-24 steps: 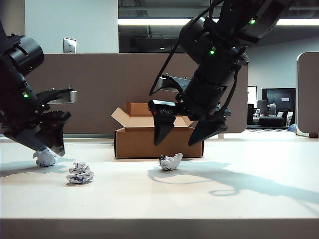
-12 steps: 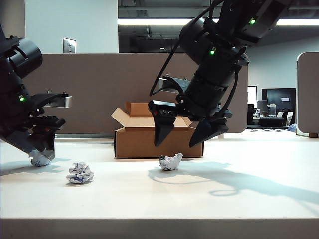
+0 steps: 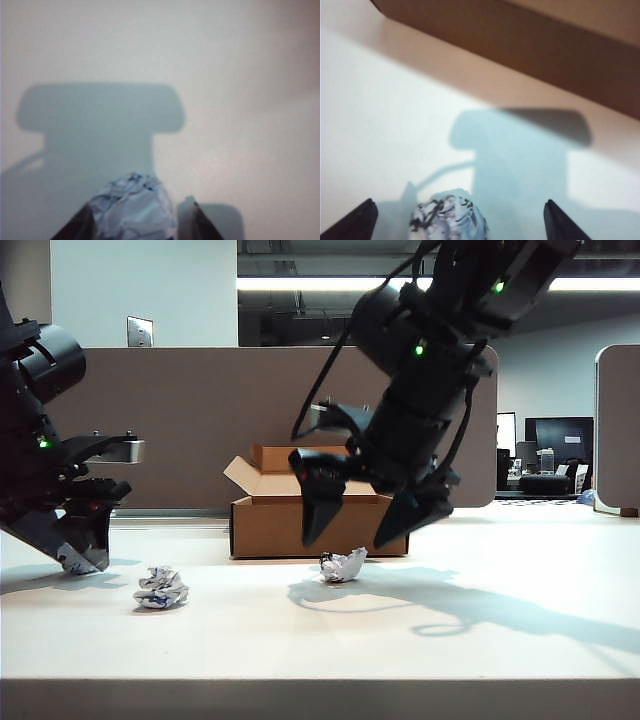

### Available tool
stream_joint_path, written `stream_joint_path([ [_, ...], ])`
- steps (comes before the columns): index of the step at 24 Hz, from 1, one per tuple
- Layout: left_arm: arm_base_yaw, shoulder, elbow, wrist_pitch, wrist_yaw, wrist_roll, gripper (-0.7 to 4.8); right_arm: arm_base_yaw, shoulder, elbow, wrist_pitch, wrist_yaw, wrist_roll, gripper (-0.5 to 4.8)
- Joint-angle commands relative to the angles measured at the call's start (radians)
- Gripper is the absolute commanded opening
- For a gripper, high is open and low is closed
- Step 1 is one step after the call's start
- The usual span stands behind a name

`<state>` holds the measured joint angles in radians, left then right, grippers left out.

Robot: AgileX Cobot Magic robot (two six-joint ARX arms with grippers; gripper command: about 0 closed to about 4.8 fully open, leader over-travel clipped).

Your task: Pick up all the paper balls on the table and put them in the paper box.

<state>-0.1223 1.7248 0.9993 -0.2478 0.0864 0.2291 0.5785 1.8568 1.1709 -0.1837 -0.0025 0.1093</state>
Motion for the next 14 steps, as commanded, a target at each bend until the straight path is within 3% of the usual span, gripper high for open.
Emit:
stream_joint_path([
  [1, 0.000, 0.010, 0.006, 0.002, 0.006, -0.005, 2.46, 0.005, 0.031, 0.005, -0.005, -0.022, 0.004, 4.71],
  [2, 0.000, 0.010, 0.006, 0.002, 0.006, -0.005, 2.46, 0.006, 0.038, 0.005, -0.007, -0.023, 0.004, 4.69],
  [5, 0.000, 0.012, 0.006, 0.018, 0.007, -0.005, 2.45, 0.006, 0.047, 0.005, -0.006, -0.023, 0.004, 3.75],
  [6, 0.000, 0.012, 0.006, 0.026, 0.007, -0.005, 2.40, 0.006, 0.047, 0.005, -0.005, -0.023, 0.004, 3.11],
  [7, 0.000, 0.012, 0.006, 0.029, 0.007, -0.005, 2.36, 0.006, 0.047, 0.005, -0.006, -0.023, 0.004, 2.84],
  [8, 0.000, 0.012, 0.006, 0.033, 0.008, -0.005, 2.04, 0.006, 0.047, 0.005, -0.008, -0.023, 0.004, 2.34],
  [11, 0.000, 0.012, 0.006, 0.042, 0.008, -0.004, 1.22, 0.006, 0.047, 0.005, -0.007, -0.023, 0.003, 1.84],
  [14, 0.000, 0.012, 0.006, 0.051, 0.008, -0.004, 1.10, 0.006, 0.047, 0.005, -0.007, -0.023, 0.003, 1.42],
])
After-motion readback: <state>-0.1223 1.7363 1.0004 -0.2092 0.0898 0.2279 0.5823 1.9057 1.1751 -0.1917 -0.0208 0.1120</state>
